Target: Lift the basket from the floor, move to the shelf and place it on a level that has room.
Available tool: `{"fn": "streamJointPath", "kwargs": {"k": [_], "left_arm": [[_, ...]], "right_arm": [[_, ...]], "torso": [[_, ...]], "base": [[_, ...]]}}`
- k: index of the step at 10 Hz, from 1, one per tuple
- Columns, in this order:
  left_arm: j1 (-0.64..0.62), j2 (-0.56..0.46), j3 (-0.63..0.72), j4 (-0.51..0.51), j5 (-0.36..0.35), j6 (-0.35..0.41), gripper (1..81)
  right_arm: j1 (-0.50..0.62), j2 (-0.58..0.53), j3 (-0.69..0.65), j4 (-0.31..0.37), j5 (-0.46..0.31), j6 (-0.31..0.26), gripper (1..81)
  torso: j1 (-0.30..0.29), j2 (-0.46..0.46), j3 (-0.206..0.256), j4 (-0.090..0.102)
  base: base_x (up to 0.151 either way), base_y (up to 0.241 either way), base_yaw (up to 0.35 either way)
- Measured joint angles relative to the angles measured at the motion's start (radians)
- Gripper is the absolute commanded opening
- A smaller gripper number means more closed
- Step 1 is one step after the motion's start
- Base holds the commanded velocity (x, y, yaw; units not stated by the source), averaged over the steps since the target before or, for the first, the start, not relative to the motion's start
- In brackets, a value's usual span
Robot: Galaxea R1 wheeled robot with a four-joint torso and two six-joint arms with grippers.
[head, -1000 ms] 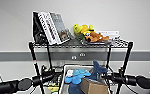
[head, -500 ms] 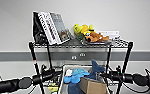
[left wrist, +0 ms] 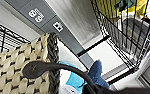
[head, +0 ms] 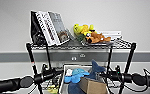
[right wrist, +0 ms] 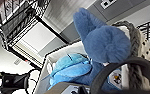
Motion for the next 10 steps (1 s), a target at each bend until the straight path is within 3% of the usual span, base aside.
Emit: {"fn": "streamJointPath", "kwargs": {"k": [5, 10], "left_arm": [[-0.003, 0.004, -0.008, 0.000, -0.006, -0.010, 1.0], [-0.003, 0.037, -0.044, -0.001, -0.013, -0.011, 1.0]], "right_arm": [[0.000, 0.018, -0.015, 0.001, 0.001, 0.001, 1.0], [0.000, 0.033, -0.046, 0.002, 0.022, 0.004, 1.0]], "torso": [[0.000, 0.000, 0.000, 0.000], [0.000, 0.000, 0.000, 0.000]], "base": [[0.081, 0.000, 0.000], [0.000, 0.000, 0.000]]}}
